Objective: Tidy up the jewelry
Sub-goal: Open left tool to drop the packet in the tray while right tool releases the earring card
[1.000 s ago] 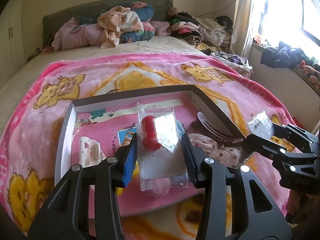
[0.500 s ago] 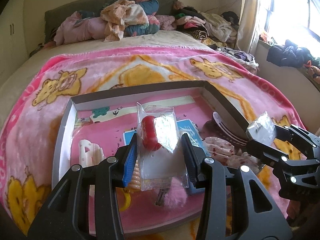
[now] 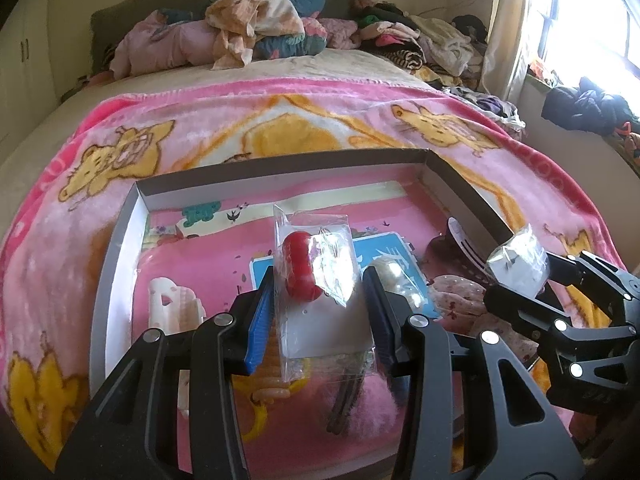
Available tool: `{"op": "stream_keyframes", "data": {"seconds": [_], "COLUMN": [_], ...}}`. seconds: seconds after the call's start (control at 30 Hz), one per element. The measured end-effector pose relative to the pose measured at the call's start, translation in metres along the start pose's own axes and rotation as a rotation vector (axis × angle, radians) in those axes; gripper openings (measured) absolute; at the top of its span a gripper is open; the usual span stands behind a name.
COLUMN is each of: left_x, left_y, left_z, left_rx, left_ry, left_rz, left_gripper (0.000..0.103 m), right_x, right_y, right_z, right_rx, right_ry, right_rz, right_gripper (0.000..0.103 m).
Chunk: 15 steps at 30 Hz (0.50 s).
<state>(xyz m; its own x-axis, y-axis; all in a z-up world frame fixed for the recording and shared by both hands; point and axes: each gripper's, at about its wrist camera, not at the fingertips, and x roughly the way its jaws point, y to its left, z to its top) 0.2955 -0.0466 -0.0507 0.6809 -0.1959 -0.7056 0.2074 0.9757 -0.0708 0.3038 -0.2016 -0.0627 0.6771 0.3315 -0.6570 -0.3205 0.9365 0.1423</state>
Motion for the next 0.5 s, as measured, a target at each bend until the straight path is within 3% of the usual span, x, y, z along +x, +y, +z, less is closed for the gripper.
{"op": "stream_keyframes", "data": {"seconds": [0.17,0.23,0.5], "left_x": [0.0004,0.0012,0.0019], "left_y": [0.0003,0.0011,0.0044], "left_z": [0.0,-0.0006,0.0008], "left_rx": [-0.001,-0.005,-0.011], "left_ry": [0.0,0.001,0.0], "left_rz": [0.0,0.001,-0.001], "left_gripper": [0.035,0.035,0.035], "right_x": [0.0023,0.0019,-0.0042], "right_y": [0.0005,0.0007,-0.0027], "right_z": [0.0006,0.0005,-0.0024], "right_rx": [0.0,0.003,0.008], "right_ry": [0.002,-0.002,-0.024], "right_rz": [0.002,-0.008,-0.014], "right_gripper": [0.065,0.073,0.079]}}
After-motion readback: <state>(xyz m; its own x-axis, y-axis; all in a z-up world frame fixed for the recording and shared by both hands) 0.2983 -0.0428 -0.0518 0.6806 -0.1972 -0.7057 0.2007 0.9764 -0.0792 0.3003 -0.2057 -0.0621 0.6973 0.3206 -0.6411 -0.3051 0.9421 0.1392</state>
